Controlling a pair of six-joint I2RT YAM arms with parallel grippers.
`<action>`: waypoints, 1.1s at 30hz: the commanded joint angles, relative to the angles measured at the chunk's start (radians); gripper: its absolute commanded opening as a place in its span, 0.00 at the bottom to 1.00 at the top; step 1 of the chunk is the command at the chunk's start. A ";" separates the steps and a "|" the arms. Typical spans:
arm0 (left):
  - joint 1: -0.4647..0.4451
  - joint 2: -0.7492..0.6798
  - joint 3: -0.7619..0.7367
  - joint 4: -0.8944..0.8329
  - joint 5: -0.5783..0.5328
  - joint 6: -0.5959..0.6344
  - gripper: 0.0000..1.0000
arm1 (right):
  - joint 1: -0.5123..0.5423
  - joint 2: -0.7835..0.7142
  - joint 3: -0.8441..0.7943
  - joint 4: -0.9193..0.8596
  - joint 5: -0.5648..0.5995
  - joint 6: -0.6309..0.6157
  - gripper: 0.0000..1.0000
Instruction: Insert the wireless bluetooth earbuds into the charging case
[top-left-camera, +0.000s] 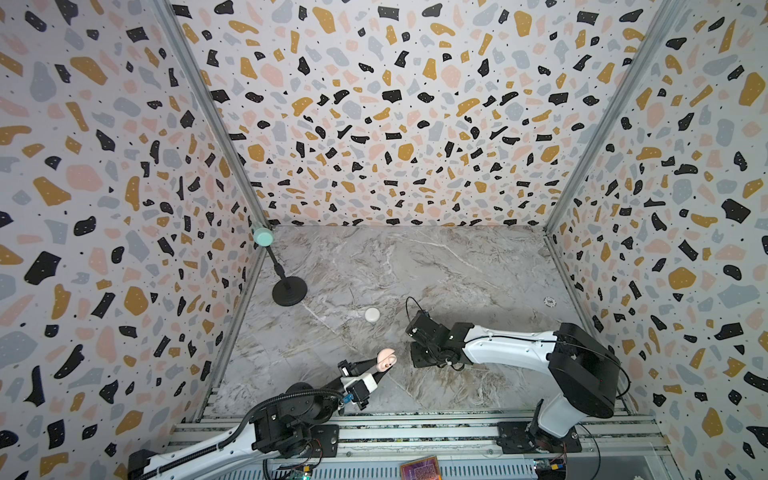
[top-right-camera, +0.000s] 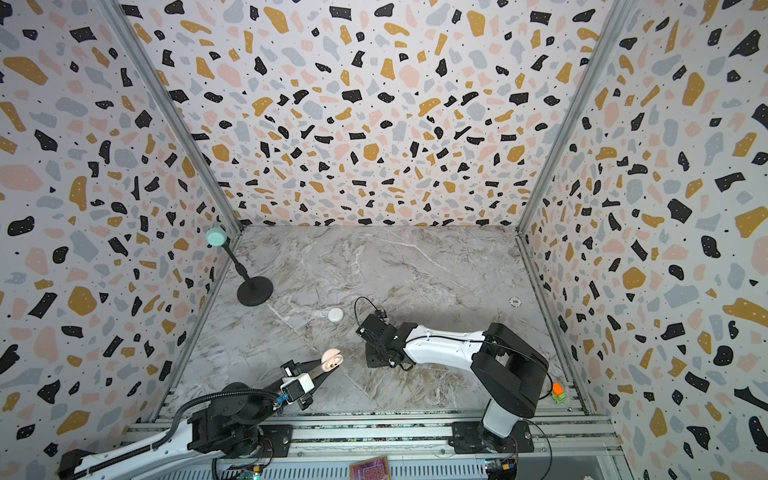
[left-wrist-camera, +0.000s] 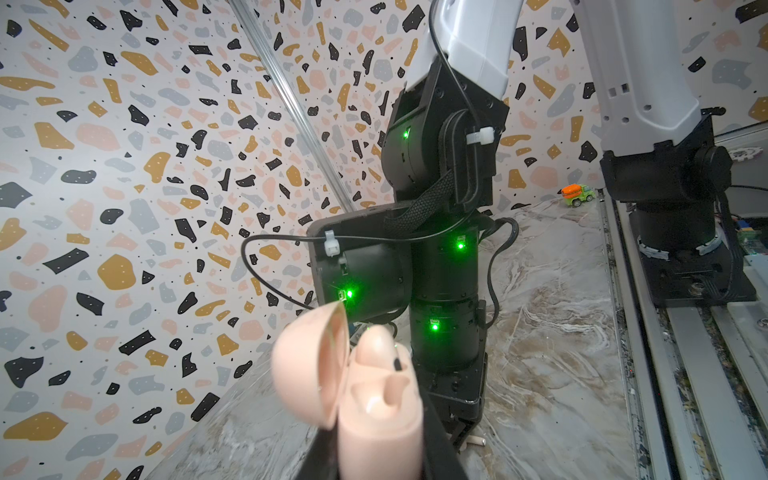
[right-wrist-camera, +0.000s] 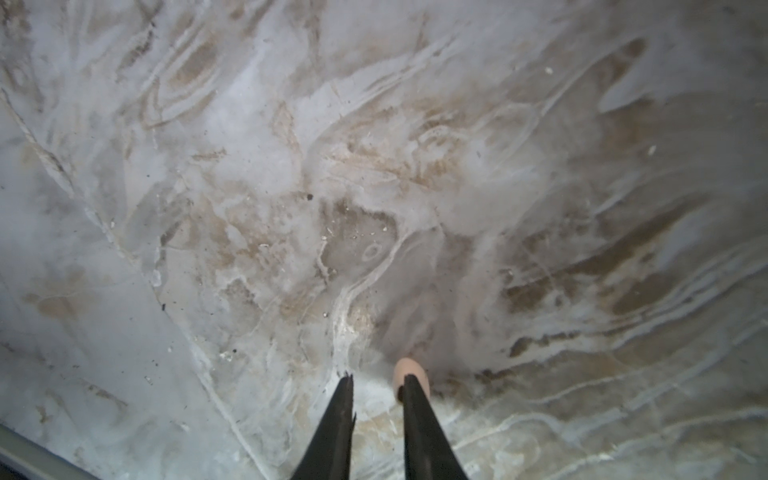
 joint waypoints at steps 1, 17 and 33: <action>0.000 -0.004 -0.006 0.028 0.007 0.005 0.00 | 0.000 0.011 -0.009 -0.013 0.018 0.014 0.23; -0.001 -0.003 -0.005 0.030 0.009 0.005 0.00 | 0.012 -0.023 -0.020 -0.008 0.041 0.021 0.23; 0.000 0.001 -0.005 0.029 0.007 0.006 0.00 | 0.052 0.018 0.021 -0.065 0.118 0.024 0.14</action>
